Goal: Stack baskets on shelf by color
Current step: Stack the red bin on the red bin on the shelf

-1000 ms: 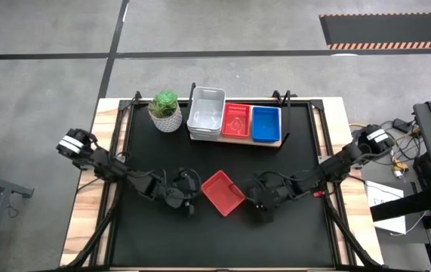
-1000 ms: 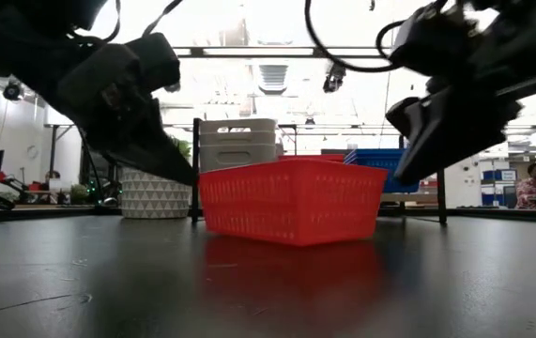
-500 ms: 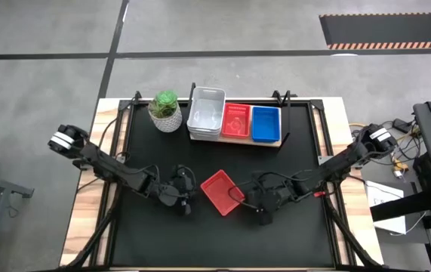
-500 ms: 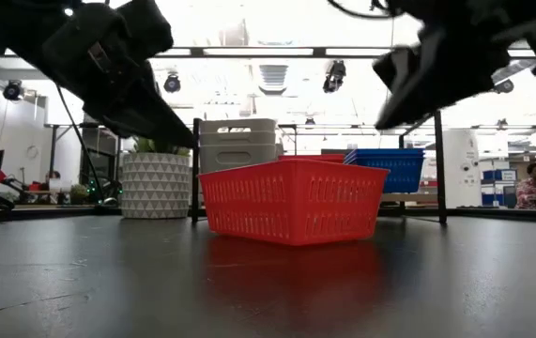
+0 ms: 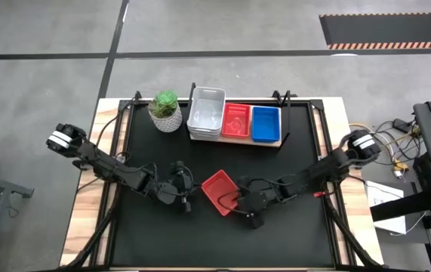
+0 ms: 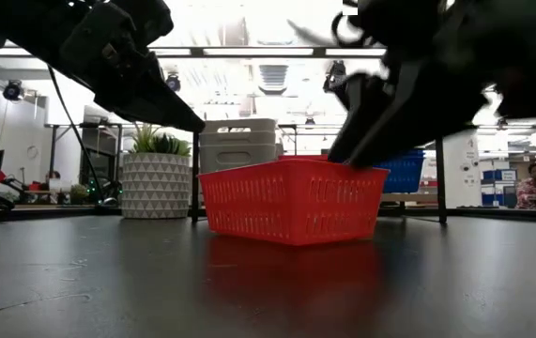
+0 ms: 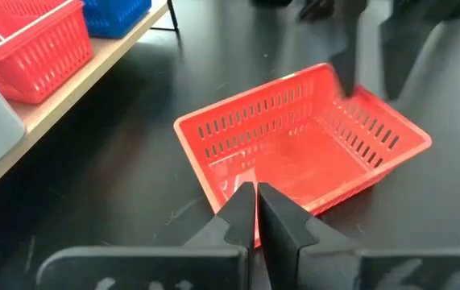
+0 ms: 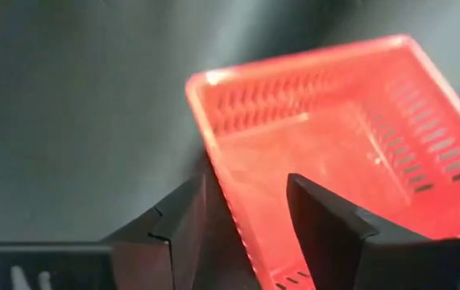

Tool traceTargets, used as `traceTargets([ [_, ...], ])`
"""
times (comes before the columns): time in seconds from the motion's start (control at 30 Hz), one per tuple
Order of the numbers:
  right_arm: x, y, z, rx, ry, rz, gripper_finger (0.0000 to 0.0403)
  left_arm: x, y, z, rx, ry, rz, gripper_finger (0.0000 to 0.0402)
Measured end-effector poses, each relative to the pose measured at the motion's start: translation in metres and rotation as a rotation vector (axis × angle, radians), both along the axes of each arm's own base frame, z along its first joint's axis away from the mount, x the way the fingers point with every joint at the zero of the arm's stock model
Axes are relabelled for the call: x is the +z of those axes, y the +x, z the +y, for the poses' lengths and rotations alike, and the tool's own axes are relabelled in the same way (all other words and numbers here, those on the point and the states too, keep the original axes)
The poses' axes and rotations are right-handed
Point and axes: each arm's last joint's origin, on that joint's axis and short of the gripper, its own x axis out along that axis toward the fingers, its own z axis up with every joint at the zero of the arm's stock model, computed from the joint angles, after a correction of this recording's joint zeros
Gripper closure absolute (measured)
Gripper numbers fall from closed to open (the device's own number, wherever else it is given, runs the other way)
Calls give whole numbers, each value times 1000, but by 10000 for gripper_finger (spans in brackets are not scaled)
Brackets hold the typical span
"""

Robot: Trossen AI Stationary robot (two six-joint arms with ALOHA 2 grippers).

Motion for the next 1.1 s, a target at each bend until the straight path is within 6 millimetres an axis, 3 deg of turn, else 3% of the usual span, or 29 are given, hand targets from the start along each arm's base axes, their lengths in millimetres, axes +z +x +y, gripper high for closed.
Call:
traceTargets([
  [0.23,-28,9,-11,-48,-20,76,245,0,0,0,3,2,0,402],
  [0.33,-28,11,-11,-17,-19,60,280,0,0,0,3,2,-1,402],
  [0.47,-22,10,-10,21,-46,47,357,0,0,0,5,4,-1,402],
  [0.53,-16,9,-11,38,-62,26,384,0,0,0,6,4,-1,402],
  [0.73,17,-2,-15,42,-96,-31,393,0,0,0,7,4,-1,402],
  [0.97,65,-28,-32,-140,-230,-123,394,0,0,0,6,6,0,402],
  [1.1,91,-38,-54,-329,-359,-209,394,0,0,0,3,11,1,402],
])
